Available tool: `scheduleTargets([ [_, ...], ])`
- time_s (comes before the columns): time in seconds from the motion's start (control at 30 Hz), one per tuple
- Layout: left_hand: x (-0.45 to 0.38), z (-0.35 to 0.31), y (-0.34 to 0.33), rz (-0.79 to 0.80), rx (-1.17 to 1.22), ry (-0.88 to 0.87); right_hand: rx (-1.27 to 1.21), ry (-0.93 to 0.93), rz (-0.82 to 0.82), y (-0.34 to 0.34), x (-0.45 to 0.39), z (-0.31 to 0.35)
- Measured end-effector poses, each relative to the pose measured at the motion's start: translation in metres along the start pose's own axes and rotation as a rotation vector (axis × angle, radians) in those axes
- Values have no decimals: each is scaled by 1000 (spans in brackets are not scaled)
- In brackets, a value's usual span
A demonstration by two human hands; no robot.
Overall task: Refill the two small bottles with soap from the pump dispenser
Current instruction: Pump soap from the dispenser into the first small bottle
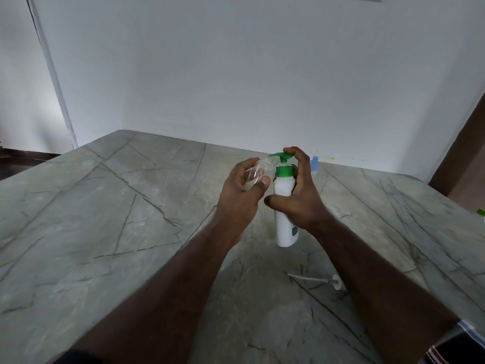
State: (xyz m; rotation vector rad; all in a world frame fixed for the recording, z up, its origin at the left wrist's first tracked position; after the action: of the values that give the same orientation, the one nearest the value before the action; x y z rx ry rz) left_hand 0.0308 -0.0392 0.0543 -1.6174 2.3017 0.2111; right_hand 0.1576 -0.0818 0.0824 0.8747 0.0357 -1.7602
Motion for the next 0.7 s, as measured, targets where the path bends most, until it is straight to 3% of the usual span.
scheduleTargets([
  [0.7,-1,-1,1,-2,-38,-2,-35,12,8,-1,-1,0],
])
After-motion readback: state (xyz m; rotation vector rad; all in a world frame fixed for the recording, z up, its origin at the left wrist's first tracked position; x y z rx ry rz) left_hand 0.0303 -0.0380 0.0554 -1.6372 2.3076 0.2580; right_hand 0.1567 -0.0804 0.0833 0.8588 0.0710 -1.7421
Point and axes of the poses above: each hand's wrist, its own x-axis away from the middle knuckle, its own y-axis out of the back of the hand, z = x × y, the point moved 10 cm from there along -x, towards the middle knuckle, and after that the axes turned 2 degrees about z, right-handed, at the moved point
